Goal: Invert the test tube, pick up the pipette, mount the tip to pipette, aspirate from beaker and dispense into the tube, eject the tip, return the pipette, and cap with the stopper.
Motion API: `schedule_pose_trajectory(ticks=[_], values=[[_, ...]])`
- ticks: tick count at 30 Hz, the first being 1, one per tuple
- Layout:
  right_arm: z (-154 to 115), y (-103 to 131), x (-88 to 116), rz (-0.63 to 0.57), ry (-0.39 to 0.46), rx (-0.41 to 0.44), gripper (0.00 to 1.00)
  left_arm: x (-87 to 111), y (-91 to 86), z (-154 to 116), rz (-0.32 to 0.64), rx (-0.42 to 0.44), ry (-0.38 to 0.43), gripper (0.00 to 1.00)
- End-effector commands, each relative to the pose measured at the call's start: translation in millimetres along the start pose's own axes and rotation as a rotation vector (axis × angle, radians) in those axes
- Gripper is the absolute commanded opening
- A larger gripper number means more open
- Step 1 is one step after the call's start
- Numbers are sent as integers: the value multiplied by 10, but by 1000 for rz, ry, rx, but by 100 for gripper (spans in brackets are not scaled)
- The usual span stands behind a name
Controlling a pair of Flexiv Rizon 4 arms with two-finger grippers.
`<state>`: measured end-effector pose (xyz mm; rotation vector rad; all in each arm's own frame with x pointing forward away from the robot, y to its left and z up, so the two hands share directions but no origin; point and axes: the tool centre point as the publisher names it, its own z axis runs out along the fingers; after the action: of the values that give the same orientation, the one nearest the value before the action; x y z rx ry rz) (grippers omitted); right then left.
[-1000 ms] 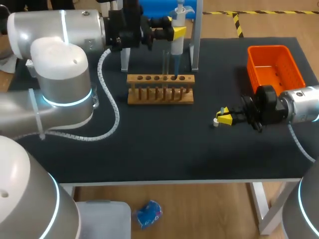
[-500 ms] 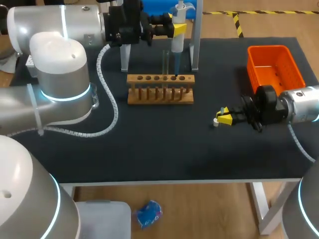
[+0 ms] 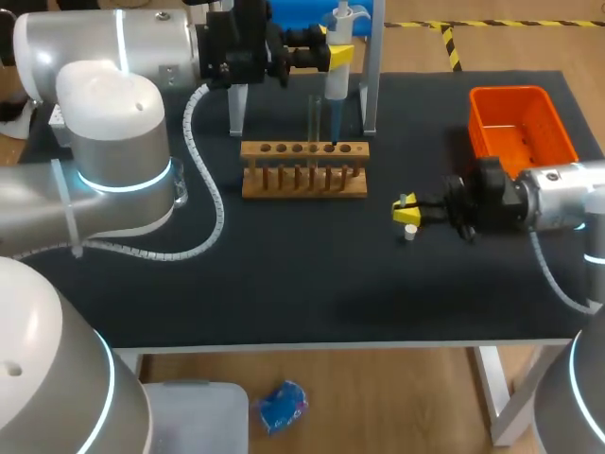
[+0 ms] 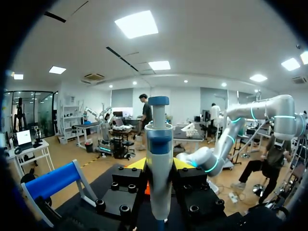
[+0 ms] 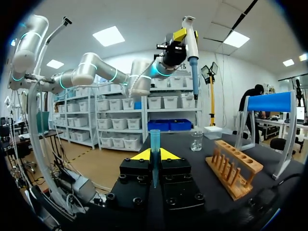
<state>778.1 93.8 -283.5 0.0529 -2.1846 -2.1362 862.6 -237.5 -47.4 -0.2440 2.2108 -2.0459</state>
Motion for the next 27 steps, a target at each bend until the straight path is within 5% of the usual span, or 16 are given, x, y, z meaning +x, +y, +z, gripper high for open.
schedule_pose_trajectory(ticks=[1, 9, 27], values=[[199, -5, -140, -5, 24, -11, 0, -5, -5, -13, 0, -1, 3, 0], [463, 88, -257, -25, 42, -19, 0, -5, -5, -13, 0, -1, 3, 0], [463, 88, -257, -25, 42, -19, 0, -5, -5, -13, 0, -1, 3, 0]])
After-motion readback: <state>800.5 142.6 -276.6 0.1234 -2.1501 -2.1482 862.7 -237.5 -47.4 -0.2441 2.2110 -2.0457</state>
